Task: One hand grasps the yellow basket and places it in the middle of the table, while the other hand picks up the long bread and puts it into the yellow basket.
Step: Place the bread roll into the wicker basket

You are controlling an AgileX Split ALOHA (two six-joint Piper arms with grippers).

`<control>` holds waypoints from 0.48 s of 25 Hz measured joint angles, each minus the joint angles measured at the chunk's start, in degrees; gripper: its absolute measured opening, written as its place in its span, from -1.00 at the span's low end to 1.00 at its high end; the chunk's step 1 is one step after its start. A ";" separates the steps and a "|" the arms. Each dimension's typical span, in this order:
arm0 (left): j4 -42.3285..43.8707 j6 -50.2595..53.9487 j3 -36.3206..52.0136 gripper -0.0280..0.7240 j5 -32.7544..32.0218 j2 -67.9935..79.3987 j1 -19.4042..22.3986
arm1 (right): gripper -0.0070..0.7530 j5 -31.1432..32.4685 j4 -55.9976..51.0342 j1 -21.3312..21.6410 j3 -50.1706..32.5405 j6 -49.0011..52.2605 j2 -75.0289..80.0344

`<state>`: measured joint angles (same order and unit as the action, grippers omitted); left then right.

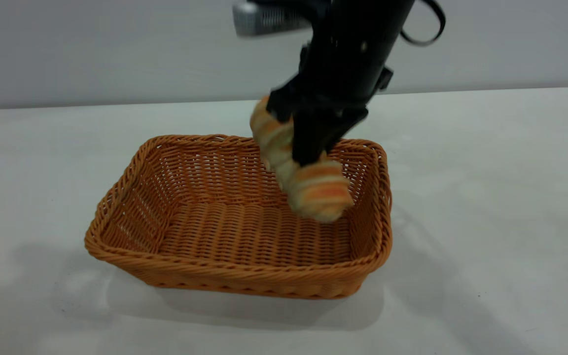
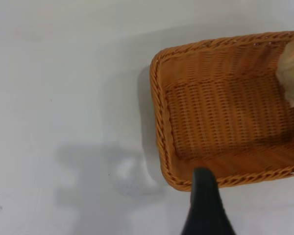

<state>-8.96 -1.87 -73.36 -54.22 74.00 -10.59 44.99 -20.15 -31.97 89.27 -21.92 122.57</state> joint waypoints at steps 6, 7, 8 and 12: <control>0.16 -0.11 0.00 0.51 0.05 -3.54 0.00 | -0.64 -1.32 -0.05 0.00 0.00 -2.14 3.65; 0.20 -0.23 0.00 0.51 0.05 -4.41 0.00 | -0.53 -1.38 -0.05 0.00 0.00 -2.49 3.89; 0.20 -0.63 0.00 0.51 0.05 -5.18 0.00 | -0.42 -1.49 -0.05 0.00 0.00 -2.67 4.01; 0.32 -1.52 0.35 0.51 -0.44 -9.41 0.00 | 0.11 -2.00 -0.12 0.00 0.00 -2.71 4.03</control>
<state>-8.64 -3.40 -73.01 -54.67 64.59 -10.59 42.98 -20.27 -31.97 89.27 -24.63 126.60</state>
